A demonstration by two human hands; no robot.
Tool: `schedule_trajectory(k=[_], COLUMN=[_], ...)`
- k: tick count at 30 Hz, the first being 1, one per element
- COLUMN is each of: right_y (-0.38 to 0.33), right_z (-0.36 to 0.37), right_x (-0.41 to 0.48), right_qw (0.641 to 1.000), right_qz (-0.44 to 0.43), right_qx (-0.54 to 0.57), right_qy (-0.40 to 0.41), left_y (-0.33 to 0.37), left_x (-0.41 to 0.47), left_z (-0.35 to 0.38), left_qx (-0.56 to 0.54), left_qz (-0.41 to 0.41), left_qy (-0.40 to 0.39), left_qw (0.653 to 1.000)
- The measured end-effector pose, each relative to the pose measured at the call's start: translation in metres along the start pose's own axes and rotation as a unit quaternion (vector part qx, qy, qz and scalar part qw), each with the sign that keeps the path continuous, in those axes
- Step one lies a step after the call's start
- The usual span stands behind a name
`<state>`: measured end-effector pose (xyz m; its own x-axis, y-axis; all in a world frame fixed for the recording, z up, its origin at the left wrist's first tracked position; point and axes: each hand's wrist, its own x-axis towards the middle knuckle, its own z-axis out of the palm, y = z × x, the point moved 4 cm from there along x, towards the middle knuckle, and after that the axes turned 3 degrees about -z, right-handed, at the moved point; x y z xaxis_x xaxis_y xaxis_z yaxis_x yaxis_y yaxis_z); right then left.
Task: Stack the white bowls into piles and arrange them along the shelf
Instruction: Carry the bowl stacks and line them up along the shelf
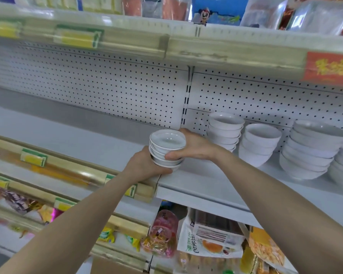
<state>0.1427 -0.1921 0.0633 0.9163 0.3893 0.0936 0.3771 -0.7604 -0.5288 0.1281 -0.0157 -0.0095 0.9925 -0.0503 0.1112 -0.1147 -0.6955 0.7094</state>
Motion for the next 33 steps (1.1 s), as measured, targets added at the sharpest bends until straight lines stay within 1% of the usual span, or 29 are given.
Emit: schedule_trajectory(k=[4,10,12,15,20,23,26,29,33], right_y=[0.004,0.012,0.015,0.021,0.032,0.034,0.034,0.035,0.033], right_z=[-0.002,-0.01,-0.012,-0.014,-0.011,-0.011,-0.007,-0.005,-0.004], right_x=[0.012,0.026,0.032,0.043,0.056,0.058,0.059,0.061,0.062], right_qw=[0.999,0.995,0.994,0.988,0.975,0.968,0.96,0.952,0.948], right_qz=[0.036,0.093,0.107,0.143,0.191,0.21,0.227,0.247,0.251], right_qx=[-0.024,0.001,-0.007,0.003,0.011,0.006,-0.004,-0.03,-0.026], right_qy=[0.014,0.029,0.038,0.065,0.11,0.135,0.164,0.178,0.196], left_y=[0.001,0.004,0.003,0.008,0.005,0.004,0.006,0.004,0.003], left_x=[0.018,0.056,0.07,0.086,0.113,0.128,0.135,0.142,0.152], left_z=[0.003,0.002,0.003,0.004,0.016,0.023,0.027,0.03,0.032], left_qx=[-0.03,-0.058,-0.062,-0.089,-0.111,-0.091,-0.098,-0.091,-0.081], left_qz=[0.017,0.058,0.067,0.086,0.086,0.096,0.105,0.116,0.123], left_qy=[-0.026,-0.083,-0.102,-0.13,-0.178,-0.182,-0.191,-0.199,-0.198], left_qw=[0.999,0.993,0.991,0.984,0.974,0.974,0.971,0.969,0.969])
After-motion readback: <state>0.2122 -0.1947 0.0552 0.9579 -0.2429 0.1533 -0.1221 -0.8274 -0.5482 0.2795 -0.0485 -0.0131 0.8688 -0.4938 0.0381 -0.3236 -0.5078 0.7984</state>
